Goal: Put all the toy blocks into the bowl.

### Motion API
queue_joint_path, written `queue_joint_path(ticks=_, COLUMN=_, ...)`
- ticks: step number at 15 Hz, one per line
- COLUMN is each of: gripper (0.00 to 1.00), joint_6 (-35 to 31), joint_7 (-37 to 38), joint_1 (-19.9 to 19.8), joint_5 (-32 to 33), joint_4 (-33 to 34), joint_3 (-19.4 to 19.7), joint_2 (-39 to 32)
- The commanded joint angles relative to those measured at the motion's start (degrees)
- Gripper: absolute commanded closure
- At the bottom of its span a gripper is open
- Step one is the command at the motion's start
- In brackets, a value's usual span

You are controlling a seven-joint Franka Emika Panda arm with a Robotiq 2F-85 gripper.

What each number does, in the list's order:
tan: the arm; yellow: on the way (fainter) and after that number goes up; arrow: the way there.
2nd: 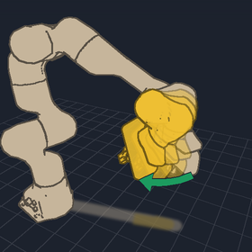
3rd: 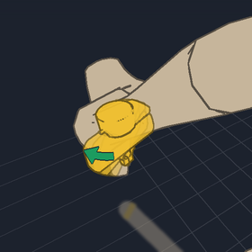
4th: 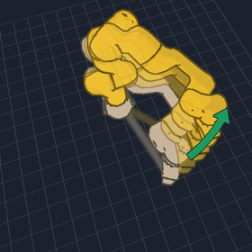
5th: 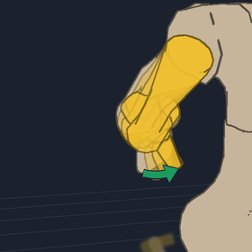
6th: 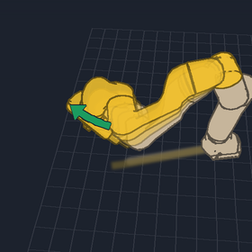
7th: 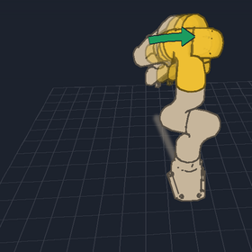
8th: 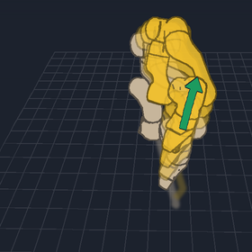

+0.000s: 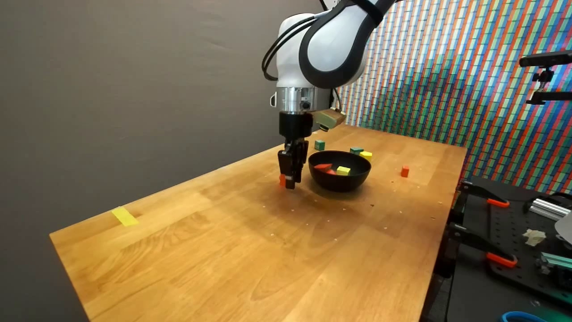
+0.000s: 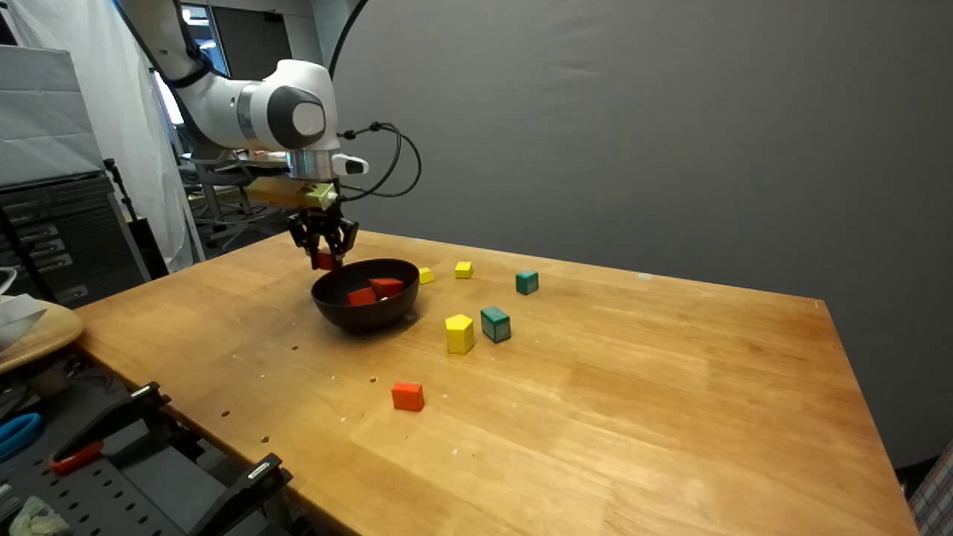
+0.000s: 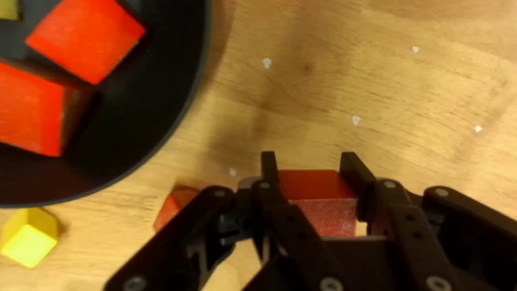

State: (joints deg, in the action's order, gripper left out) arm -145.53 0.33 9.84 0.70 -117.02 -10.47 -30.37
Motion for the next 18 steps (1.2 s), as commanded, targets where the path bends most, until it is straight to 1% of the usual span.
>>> queue_joint_path(ticks=1, gripper=0.82, joint_6=-4.2, joint_7=1.9, joint_1=-1.7, joint_5=0.0, joint_4=-10.9, joint_3=3.4, joint_2=11.9)
queue_joint_path(ticks=2, gripper=0.82, joint_6=-5.3, joint_7=4.1, joint_1=-1.3, joint_5=1.7, joint_4=-12.9, joint_3=5.8, joint_2=14.1)
queue_joint_path(ticks=3, gripper=0.82, joint_6=-4.6, joint_7=4.0, joint_1=-2.6, joint_5=1.1, joint_4=-14.6, joint_3=6.7, joint_2=15.9)
queue_joint_path(ticks=4, gripper=0.82, joint_6=-3.2, joint_7=4.9, joint_1=-3.1, joint_5=1.8, joint_4=-15.8, joint_3=8.3, joint_2=17.2)
queue_joint_path(ticks=6, gripper=0.82, joint_6=-0.1, joint_7=6.8, joint_1=-3.9, joint_5=3.7, joint_4=-16.7, joint_3=11.0, joint_2=17.2)
queue_joint_path(ticks=8, gripper=0.82, joint_6=2.2, joint_7=6.1, joint_1=-5.5, joint_5=2.8, joint_4=-17.3, joint_3=11.6, joint_2=16.3)
queue_joint_path(ticks=9, gripper=0.82, joint_6=2.9, joint_7=4.8, joint_1=-6.3, joint_5=1.2, joint_4=-17.8, joint_3=11.2, joint_2=15.9)
queue_joint_path(ticks=10, gripper=0.77, joint_6=3.0, joint_7=4.6, joint_1=-6.8, joint_5=0.9, joint_4=-18.2, joint_3=11.1, joint_2=15.8)
queue_joint_path(ticks=11, gripper=0.32, joint_6=2.9, joint_7=4.5, joint_1=-7.2, joint_5=0.4, joint_4=-18.8, joint_3=10.9, joint_2=15.9)
queue_joint_path(ticks=12, gripper=0.32, joint_6=2.5, joint_7=4.1, joint_1=-7.5, joint_5=-0.4, joint_4=-19.5, joint_3=10.6, joint_2=16.3)
queue_joint_path(ticks=14, gripper=0.19, joint_6=1.6, joint_7=3.9, joint_1=-7.6, joint_5=-2.0, joint_4=-20.9, joint_3=10.0, joint_2=18.0)
queue_joint_path(ticks=16, gripper=0.02, joint_6=2.0, joint_7=4.2, joint_1=-7.1, joint_5=-2.2, joint_4=-21.9, joint_3=9.7, joint_2=20.2)
queue_joint_path(ticks=18, gripper=0.00, joint_6=1.9, joint_7=4.4, joint_1=-6.8, joint_5=-2.5, joint_4=-23.0, joint_3=9.1, joint_2=23.2)
